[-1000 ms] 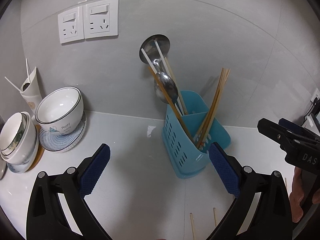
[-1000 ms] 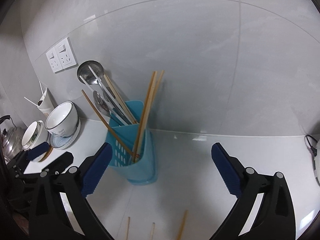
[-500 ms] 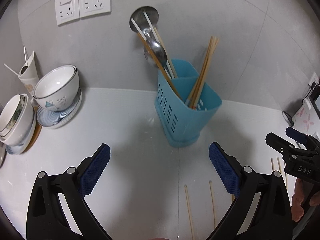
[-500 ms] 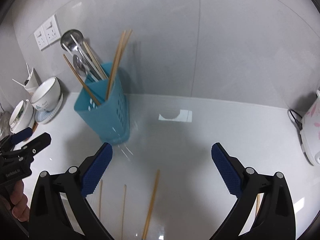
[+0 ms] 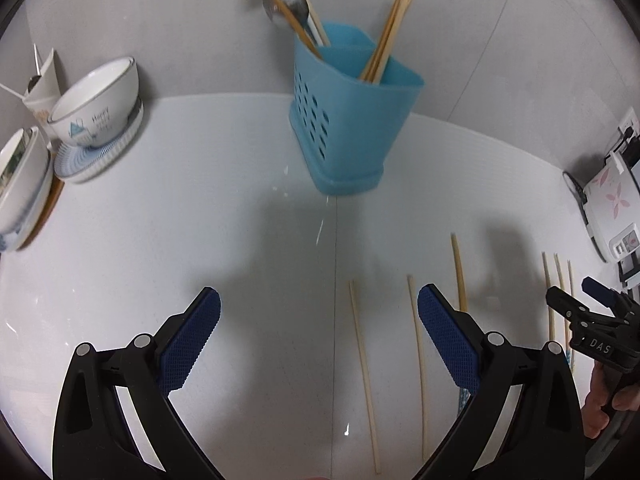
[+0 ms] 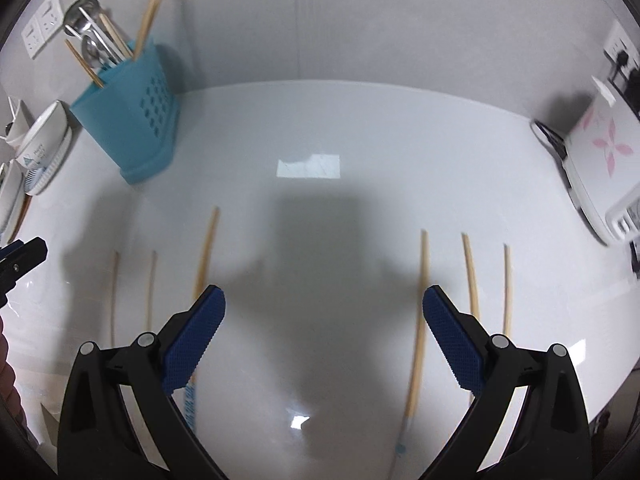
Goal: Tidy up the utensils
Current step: 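Move both open tools back over the remaining chopsticks, then close the right tool on a wooden chopstick while the left tool grasps a pale chopstick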
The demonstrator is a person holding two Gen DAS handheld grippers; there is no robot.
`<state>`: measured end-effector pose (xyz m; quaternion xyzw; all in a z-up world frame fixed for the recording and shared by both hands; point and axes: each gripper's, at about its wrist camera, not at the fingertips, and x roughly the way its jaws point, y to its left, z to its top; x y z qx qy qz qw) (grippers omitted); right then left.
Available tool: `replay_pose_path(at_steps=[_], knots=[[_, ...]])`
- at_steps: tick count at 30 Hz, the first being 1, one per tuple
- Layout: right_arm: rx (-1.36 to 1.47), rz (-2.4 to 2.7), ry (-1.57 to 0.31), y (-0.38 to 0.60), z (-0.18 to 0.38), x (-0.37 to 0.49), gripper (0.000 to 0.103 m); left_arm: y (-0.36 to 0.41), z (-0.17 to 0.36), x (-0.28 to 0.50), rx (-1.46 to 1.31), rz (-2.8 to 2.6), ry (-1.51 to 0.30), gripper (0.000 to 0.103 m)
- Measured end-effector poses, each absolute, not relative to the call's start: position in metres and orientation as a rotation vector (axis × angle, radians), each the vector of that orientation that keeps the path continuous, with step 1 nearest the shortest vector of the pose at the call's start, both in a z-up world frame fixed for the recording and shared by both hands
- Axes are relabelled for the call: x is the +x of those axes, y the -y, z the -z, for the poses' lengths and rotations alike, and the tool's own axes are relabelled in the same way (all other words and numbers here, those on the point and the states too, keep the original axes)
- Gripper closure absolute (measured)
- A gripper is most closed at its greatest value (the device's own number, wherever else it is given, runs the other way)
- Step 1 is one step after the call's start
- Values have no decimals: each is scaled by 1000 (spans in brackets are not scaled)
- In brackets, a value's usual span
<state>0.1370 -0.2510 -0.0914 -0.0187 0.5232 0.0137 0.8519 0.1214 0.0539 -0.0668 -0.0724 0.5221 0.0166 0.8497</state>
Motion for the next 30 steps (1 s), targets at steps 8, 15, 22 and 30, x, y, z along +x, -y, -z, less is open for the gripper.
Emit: replay_pose_path(at_steps=[8, 15, 22, 30], knots=[[7, 26, -1193, 286, 113, 119, 20, -44, 102, 109, -163, -30, -1211, 6], [28, 28, -1276, 299, 128, 111, 26, -35, 122, 100, -141, -44, -1288, 6], [51, 26, -1355, 306, 142, 108, 40, -30, 142, 95, -123, -70, -1377, 7], [48, 38, -1416, 305, 151, 102, 55, -25, 151, 91, -101, -99, -1435, 20]])
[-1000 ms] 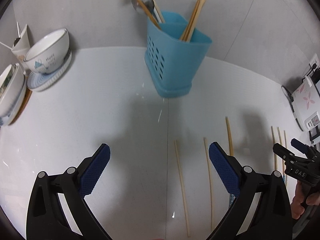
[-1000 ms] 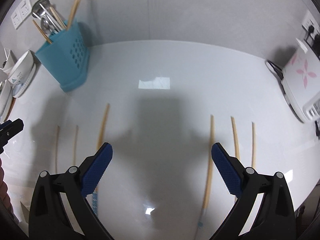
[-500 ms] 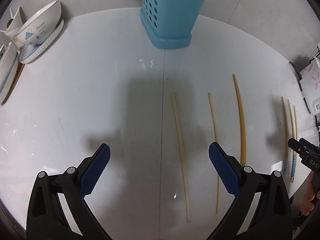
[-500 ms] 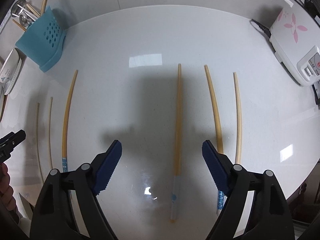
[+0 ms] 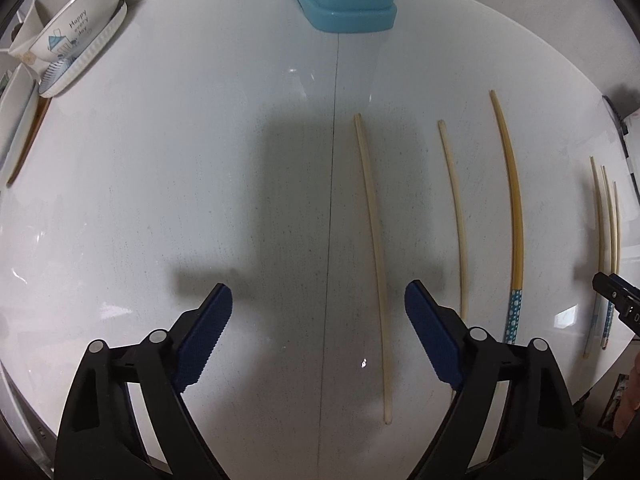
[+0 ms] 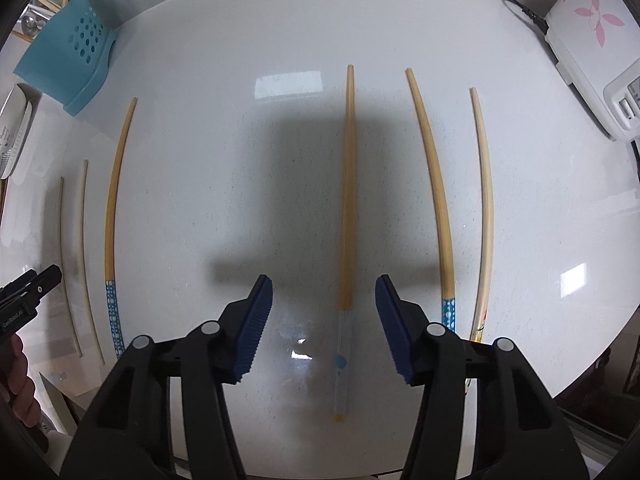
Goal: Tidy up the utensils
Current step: 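Close the right tool on a wooden chopstick while the left tool grasps a pale chopstick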
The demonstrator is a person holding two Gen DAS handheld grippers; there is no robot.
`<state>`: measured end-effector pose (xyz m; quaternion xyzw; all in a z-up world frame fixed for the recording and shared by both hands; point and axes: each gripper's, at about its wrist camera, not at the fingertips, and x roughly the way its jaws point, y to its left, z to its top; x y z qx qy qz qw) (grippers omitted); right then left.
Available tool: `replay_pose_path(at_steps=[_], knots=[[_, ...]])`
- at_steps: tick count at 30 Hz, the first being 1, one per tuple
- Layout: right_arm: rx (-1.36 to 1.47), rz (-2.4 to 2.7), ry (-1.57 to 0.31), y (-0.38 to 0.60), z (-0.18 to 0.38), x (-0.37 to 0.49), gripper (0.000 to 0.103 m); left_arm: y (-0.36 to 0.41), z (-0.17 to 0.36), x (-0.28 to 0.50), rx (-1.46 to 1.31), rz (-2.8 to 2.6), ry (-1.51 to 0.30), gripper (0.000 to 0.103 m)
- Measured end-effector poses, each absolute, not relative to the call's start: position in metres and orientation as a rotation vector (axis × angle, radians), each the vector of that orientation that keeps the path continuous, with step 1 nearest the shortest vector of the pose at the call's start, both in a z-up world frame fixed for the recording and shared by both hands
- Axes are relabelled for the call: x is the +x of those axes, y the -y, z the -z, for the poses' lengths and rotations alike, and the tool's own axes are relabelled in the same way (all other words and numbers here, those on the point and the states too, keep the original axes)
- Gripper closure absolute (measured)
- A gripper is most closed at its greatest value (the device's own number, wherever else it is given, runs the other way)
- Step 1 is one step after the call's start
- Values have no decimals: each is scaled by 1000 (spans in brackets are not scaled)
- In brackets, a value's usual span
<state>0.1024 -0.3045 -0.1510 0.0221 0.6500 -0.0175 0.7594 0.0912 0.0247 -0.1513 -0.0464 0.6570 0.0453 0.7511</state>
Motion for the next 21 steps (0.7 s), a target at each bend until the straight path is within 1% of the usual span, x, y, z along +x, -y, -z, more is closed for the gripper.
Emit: replay_pose_path(at_steps=[3, 4, 7, 8, 9, 10, 11, 12, 14, 15, 16, 17, 18, 19, 21], knots=[[46, 41, -1432, 304, 155, 101, 60, -20, 155, 91, -101, -99, -1451, 22], [47, 42, -1440, 303, 156, 101, 65, -21, 158, 93, -97, -103, -1459, 26], [43, 47, -1448, 302, 159, 102, 68, -19, 159, 97, -87, -114, -1461, 30], [41, 47, -1452, 301, 159, 102, 69, -17, 159, 97, -85, -112, -1464, 33], [43, 48, -1457, 300, 159, 103, 73, -15, 158, 97, -81, -111, -1469, 36], [43, 49, -1463, 300, 159, 104, 76, -12, 157, 98, -80, -110, -1473, 41], [45, 51, -1470, 300, 159, 104, 77, -10, 156, 98, -78, -108, -1479, 47], [47, 54, -1477, 299, 159, 104, 77, -9, 156, 98, -74, -104, -1486, 50], [48, 58, -1491, 301, 159, 105, 77, -5, 155, 101, -69, -100, -1502, 61], [45, 64, -1499, 301, 160, 105, 77, -5, 154, 101, -66, -97, -1507, 64], [44, 67, -1503, 301, 160, 106, 77, -3, 154, 105, -62, -95, -1510, 70], [46, 67, -1504, 304, 160, 108, 78, 0, 154, 104, -54, -91, -1514, 79], [45, 73, -1506, 306, 160, 106, 90, 3, 154, 103, -48, -89, -1516, 86], [43, 83, -1508, 307, 160, 106, 96, 6, 156, 102, -42, -89, -1518, 98], [47, 88, -1515, 309, 160, 109, 96, 8, 156, 102, -39, -84, -1516, 99]])
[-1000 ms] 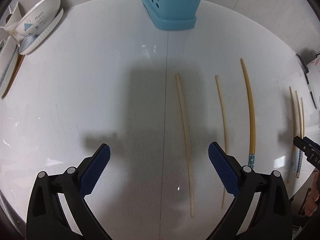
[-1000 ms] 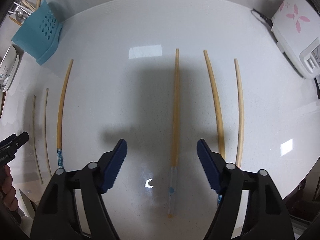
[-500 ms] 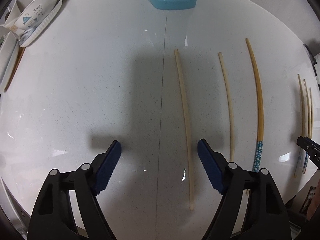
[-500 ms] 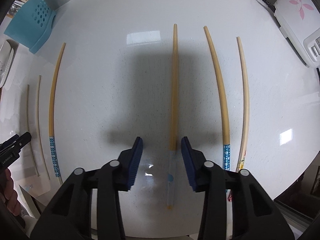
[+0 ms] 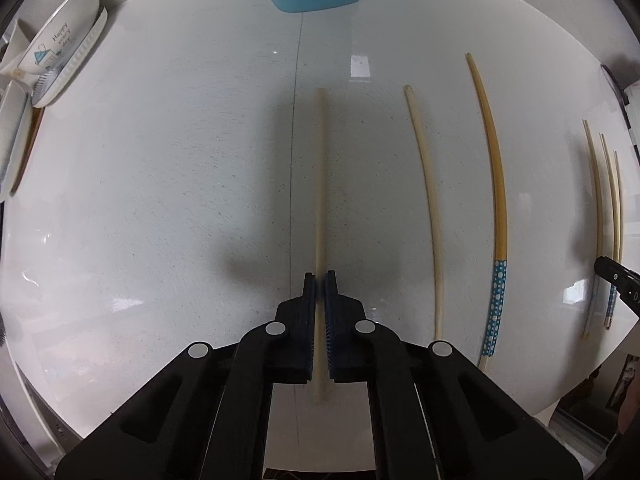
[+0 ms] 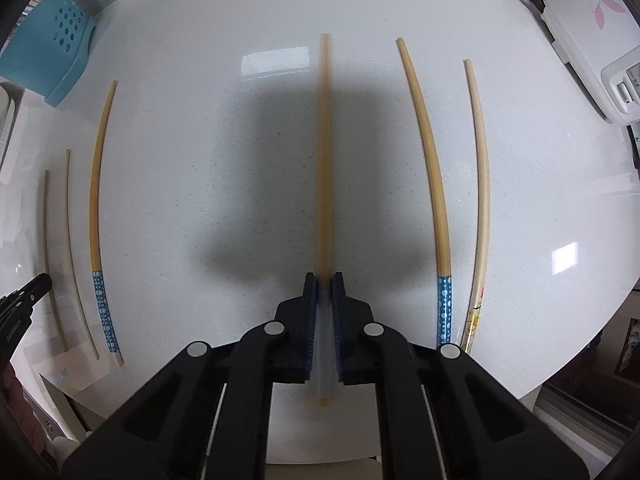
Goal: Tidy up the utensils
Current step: 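Close the right tool on a wooden chopstick while the left tool grasps a pale chopstick, then lift both held chopsticks upright and carry them to the blue holder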
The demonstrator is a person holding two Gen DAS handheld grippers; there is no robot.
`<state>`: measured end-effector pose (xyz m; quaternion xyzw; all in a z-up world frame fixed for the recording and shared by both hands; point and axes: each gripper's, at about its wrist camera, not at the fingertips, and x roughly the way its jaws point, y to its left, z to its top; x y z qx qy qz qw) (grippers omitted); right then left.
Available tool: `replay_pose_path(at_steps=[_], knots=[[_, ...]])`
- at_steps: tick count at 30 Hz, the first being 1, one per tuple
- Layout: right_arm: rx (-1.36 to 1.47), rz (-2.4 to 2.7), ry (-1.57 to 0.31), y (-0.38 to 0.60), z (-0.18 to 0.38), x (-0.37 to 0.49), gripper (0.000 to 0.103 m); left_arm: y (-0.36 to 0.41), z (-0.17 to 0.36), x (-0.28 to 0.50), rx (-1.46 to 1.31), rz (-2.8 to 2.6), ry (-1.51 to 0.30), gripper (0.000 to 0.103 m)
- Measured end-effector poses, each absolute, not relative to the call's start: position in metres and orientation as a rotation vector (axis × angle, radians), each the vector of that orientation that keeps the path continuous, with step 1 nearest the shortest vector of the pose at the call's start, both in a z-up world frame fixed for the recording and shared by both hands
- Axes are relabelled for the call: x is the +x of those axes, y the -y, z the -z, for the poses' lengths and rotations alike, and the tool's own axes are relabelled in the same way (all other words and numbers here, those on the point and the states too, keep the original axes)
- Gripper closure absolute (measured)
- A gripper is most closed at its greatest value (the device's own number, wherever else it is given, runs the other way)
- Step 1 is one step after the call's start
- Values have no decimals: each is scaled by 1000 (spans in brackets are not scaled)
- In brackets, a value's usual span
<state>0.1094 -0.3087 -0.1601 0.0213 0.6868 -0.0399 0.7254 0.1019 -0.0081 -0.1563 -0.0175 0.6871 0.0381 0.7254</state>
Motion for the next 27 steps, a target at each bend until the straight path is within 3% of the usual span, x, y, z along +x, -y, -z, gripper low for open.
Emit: replay_pose_path(at_steps=[27], knots=[[110, 47, -1393, 318, 126, 101, 96, -17, 114, 72, -67, -46, -1383, 100]])
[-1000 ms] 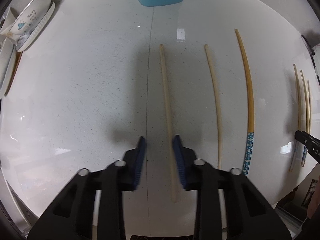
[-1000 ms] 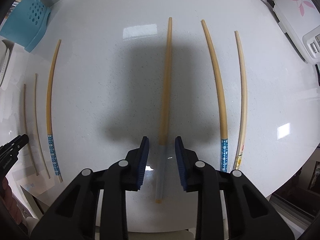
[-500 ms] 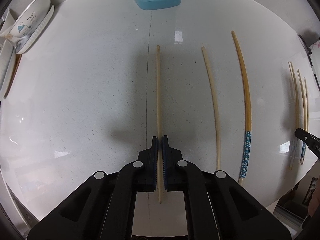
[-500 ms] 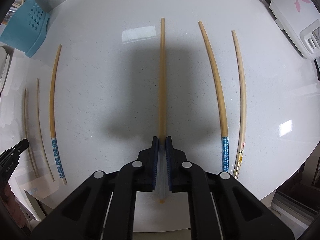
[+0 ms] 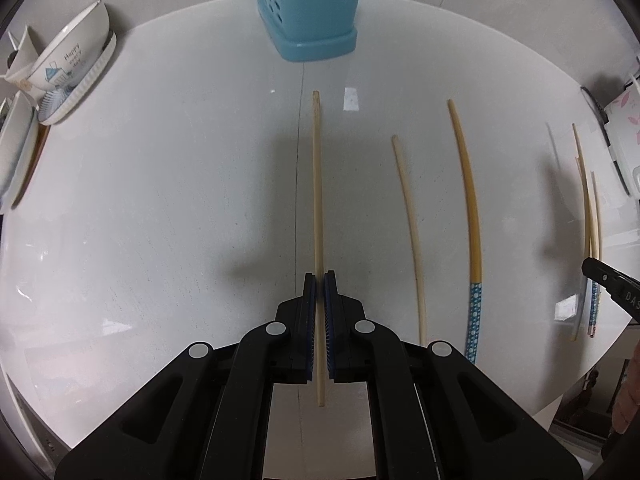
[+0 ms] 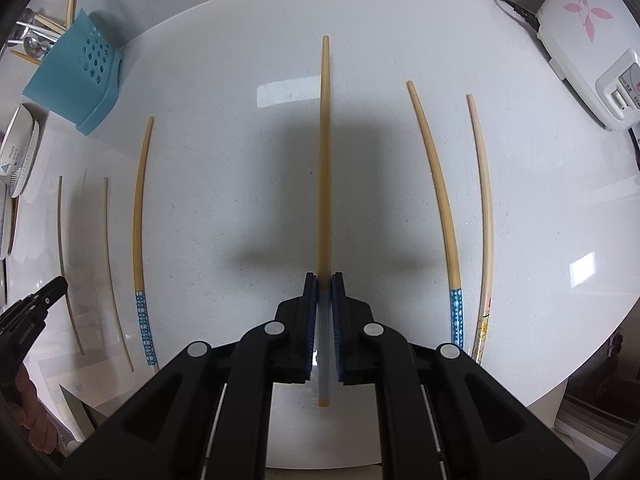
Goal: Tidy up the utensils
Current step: 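Lift both held chopsticks upright and carry them to the blue holder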
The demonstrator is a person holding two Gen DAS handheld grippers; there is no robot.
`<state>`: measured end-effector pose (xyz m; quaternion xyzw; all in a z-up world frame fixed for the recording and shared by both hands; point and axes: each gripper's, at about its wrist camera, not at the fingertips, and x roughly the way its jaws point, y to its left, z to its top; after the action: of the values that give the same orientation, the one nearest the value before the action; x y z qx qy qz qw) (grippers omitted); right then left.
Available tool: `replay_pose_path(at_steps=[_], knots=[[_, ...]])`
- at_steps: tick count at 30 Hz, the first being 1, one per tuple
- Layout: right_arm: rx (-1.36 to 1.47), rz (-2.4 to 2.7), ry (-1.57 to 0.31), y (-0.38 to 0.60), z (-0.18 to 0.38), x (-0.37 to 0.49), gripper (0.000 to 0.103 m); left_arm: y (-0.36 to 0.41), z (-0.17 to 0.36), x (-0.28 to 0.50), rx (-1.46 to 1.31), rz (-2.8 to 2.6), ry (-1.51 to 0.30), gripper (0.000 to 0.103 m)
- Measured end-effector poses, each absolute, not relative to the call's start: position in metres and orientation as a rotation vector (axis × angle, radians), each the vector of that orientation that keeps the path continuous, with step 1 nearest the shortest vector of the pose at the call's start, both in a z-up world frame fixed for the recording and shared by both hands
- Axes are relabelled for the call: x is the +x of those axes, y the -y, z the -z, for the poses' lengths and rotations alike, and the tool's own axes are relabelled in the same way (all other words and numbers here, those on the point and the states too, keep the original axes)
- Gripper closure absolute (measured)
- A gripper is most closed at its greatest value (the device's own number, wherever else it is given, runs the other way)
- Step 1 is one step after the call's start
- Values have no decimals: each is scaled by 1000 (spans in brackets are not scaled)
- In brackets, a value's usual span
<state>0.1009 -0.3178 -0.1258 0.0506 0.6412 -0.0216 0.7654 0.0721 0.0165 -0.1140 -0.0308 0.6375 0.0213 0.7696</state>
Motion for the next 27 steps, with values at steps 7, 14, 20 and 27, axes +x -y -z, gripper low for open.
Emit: replay_pose_path(at_steps=[7, 14, 20, 27], knots=[[122, 32, -1326, 317, 103, 97, 96, -1, 96, 73, -97, -10, -1300, 100], [130, 10, -1240, 301, 77, 98, 96, 2, 75, 77, -118, 32, -1209, 100], [142, -15, -1173, 300, 63, 99, 96, 1, 59, 83, -121, 39, -1151, 100], [143, -34, -1096, 296, 47, 104, 96, -5, 41, 93, -118, 48, -1073, 100]])
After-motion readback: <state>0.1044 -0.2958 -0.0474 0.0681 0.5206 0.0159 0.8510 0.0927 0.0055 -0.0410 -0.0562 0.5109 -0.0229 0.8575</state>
